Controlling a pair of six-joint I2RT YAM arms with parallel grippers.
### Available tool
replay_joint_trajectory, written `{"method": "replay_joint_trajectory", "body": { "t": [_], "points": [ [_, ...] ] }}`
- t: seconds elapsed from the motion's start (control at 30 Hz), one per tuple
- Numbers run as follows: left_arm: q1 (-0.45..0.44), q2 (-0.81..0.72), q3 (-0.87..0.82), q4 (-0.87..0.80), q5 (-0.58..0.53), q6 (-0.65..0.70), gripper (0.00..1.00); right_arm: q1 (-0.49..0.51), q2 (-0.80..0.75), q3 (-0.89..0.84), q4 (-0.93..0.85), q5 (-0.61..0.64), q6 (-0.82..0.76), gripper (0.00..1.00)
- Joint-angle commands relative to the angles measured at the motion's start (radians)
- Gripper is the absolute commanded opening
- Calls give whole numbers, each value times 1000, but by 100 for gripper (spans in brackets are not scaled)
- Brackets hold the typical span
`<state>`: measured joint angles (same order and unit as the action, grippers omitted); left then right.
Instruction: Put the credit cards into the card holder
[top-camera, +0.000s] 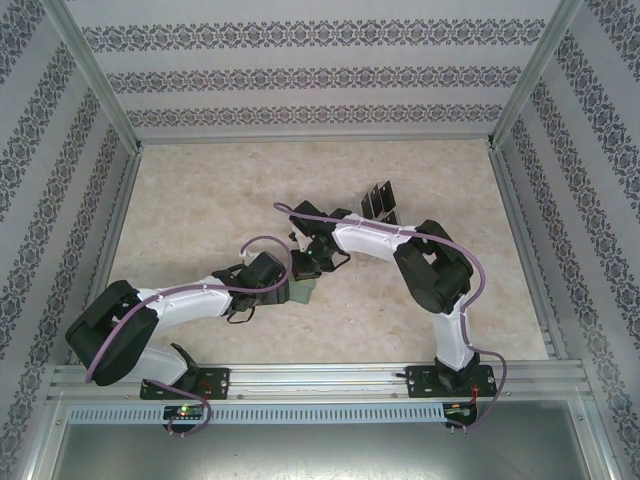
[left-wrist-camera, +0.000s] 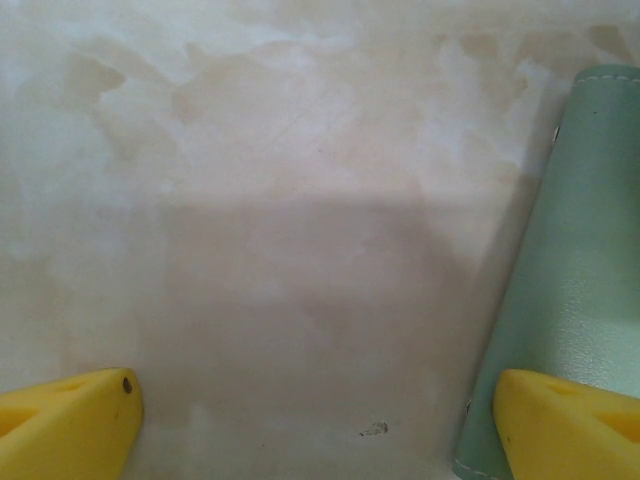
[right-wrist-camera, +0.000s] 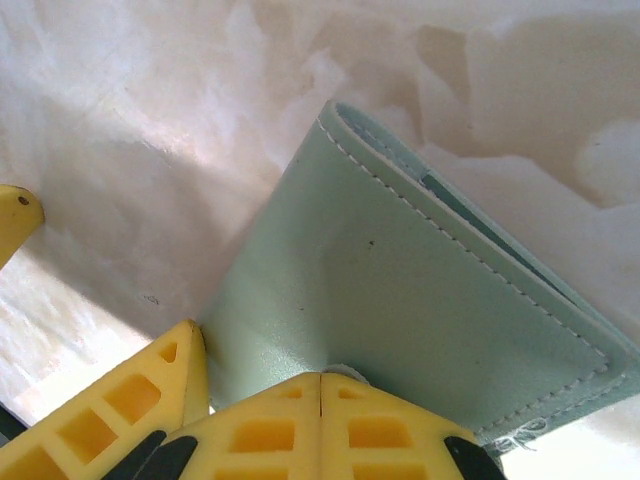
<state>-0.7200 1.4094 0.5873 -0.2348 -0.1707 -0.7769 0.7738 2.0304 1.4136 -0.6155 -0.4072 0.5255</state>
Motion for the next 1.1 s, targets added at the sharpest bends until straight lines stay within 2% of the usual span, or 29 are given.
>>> {"method": "replay_joint_trajectory", "body": {
  "t": [0.0,0.23,0.47,0.63,0.87,1.07],
  "points": [
    [-22,54,-39,98,122,-27,92,-16,40,-4,-1,46,0,0],
    [-22,54,-37,99,122,-25,92,-16,14,-100,33,62,14,0],
    [-23,55,-34,94,119,-25,92,-19,2,-249,146,75,72,0],
    [-23,54,-31,88,116,-27,92,-19,-17,-270,185,61,88,0],
    [-23,35,-28,80,109,-43,92,-27,-73,-111,144,33,54,36],
    [-25,-2,-31,67,110,-66,92,-69,-141,40,120,-3,58,50]
  ]
}}
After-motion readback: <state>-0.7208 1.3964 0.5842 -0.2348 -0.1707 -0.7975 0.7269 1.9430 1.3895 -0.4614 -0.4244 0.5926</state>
